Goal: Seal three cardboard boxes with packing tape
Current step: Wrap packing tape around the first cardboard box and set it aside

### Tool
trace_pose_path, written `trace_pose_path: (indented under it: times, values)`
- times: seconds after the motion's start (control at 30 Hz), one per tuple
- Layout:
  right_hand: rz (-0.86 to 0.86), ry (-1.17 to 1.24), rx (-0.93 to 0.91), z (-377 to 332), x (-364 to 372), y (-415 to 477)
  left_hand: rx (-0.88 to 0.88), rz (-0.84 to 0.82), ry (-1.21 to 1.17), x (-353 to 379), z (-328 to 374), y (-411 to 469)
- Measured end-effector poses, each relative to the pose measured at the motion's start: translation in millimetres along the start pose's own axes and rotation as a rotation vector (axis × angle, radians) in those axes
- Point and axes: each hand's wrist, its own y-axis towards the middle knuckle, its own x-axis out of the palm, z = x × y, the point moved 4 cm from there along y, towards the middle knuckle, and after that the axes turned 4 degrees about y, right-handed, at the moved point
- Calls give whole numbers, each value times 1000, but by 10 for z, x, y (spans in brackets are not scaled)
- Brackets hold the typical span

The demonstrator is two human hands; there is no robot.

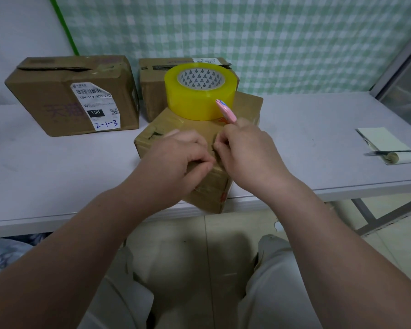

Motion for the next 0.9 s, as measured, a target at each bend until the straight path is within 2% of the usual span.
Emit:
trace_pose_path:
  times: [0.17,0.23,0.63,0.9]
  values:
    - [158,581,260,277,-9,-62,-3,54,-17,-42,-18,-73]
    - [196,694,331,325,2,-114,-12,67,22,-13,-15,-96]
    - [204,814,378,336,126,-186,-6,9,314,166,38,-180]
    - [222,797,381,338,179,-173,10,3,247,183,82,-154]
